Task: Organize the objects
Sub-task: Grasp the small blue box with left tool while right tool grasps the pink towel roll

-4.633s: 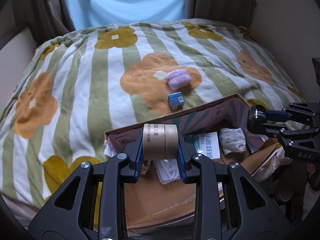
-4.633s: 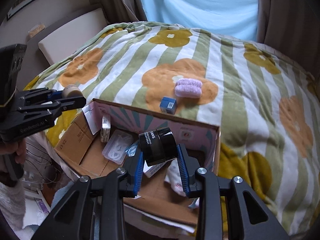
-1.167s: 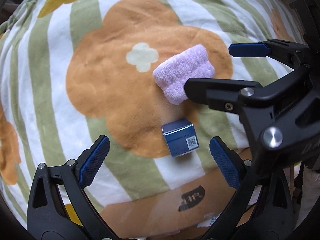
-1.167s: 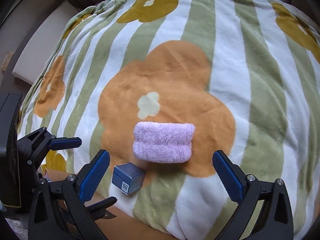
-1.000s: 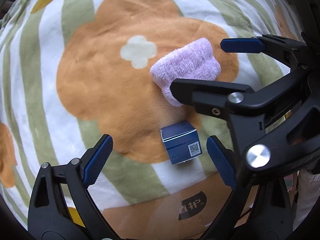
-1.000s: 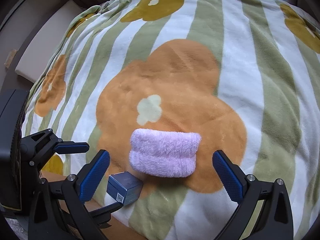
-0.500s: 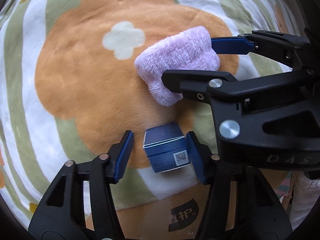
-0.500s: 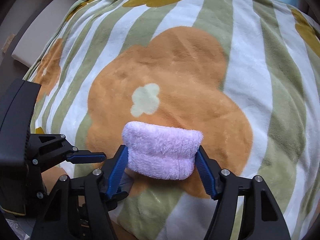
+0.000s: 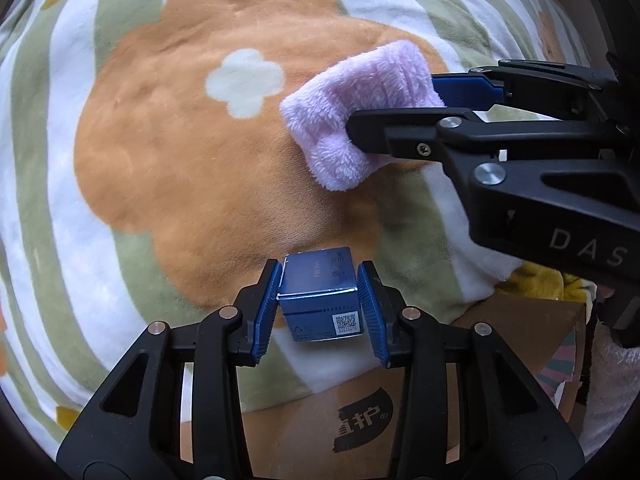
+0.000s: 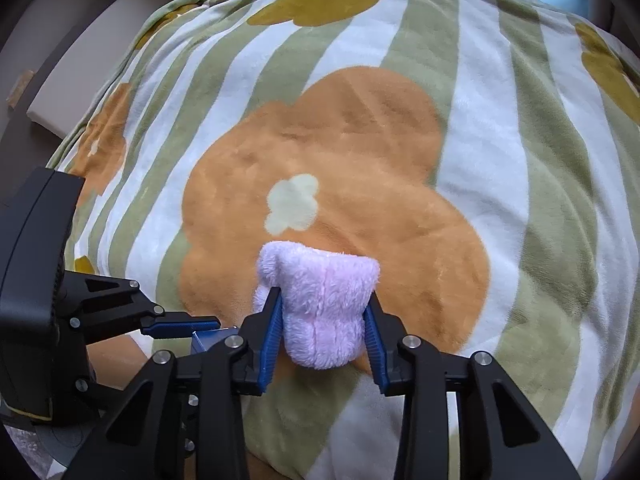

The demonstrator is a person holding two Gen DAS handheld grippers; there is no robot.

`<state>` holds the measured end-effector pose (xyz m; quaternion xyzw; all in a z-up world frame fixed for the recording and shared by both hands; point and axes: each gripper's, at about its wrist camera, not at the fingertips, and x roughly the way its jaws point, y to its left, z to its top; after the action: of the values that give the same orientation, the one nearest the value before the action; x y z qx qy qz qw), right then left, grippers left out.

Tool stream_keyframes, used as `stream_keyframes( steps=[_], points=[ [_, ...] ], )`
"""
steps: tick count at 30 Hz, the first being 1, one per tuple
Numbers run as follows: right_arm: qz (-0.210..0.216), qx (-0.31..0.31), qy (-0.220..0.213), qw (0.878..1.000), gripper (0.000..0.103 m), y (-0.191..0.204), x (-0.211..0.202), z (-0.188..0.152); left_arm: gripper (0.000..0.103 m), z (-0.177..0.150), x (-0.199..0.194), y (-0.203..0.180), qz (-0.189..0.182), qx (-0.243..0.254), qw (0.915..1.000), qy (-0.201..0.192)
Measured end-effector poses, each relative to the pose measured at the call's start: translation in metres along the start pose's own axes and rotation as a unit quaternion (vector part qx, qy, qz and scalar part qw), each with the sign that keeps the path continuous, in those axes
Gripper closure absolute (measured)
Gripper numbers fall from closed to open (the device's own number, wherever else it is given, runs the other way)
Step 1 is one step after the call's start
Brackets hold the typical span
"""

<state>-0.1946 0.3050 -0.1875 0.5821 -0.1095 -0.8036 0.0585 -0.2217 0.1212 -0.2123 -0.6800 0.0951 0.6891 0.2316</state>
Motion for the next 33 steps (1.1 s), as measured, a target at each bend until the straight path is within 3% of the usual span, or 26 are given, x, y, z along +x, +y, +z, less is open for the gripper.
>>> stream_keyframes(
  steps=[17,21,26,29,33],
  points=[
    [-0.015,0.010,-0.030,0.999,0.070,0.004,-0.033,-0.003,0.069,-0.008,-0.027,0.000,0.005,-0.005,0.9994,-0.032],
    [-0.016,0.014,-0.043,0.999,0.070,0.004,-0.046,-0.002,0.069,-0.011,-0.041,0.021,0.000,-0.013,0.9988,-0.048],
    [-0.017,0.012,-0.064,0.998,0.070,0.013,-0.075,-0.003,0.069,-0.026,-0.081,0.034,0.003,-0.012,0.9971,-0.076],
    [-0.016,0.007,-0.079,0.997,0.070,0.026,-0.099,-0.008,0.069,-0.029,-0.107,0.019,0.006,-0.007,0.9957,-0.093],
    [-0.015,-0.006,-0.096,0.995,0.070,0.049,-0.131,-0.023,0.069,-0.062,-0.143,0.013,0.012,0.004,0.9939,-0.110]
  ],
)
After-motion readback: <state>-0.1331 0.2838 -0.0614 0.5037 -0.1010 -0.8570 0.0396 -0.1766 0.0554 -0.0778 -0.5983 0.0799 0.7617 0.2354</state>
